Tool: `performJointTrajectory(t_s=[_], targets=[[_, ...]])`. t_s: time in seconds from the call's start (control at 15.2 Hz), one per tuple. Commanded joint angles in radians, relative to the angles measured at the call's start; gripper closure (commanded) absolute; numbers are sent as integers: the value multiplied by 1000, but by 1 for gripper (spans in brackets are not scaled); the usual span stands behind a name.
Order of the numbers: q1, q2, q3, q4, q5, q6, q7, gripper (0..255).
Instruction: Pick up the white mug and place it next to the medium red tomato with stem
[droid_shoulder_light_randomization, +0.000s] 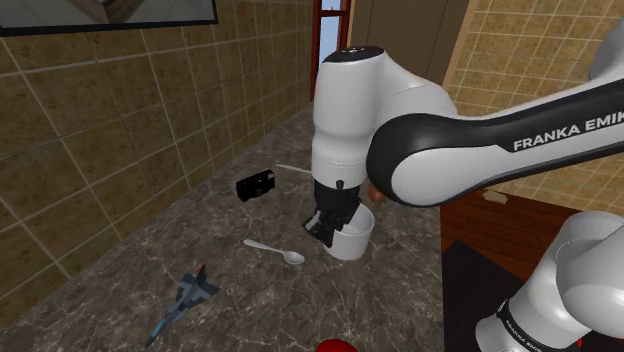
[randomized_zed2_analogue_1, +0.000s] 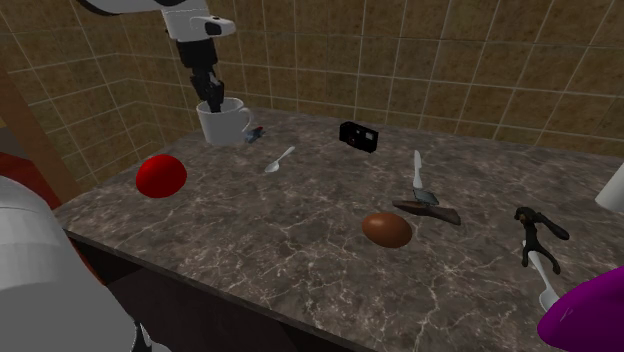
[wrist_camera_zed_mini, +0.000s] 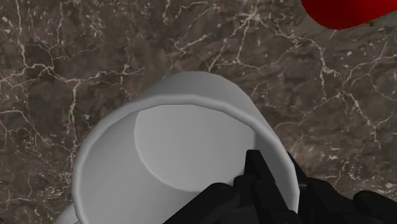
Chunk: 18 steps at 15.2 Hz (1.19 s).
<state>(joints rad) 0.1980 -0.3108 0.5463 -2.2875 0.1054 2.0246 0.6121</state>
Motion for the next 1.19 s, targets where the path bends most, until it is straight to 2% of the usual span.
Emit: performJointTrajectory(t_s=[0.0,0.33,0.53,0.79,0.99,1.12], targets=[[3,65,48,65,-25,-4,70,255],[17,236,146,226,-124,-24,238,255],[47,358,190,338,-209,-51,346,255],[129,532,213,511,-333,-110,479,255],[225,671,206,671,-423,-174,562,255],[228,676,199,651,-427,-149,566,255]])
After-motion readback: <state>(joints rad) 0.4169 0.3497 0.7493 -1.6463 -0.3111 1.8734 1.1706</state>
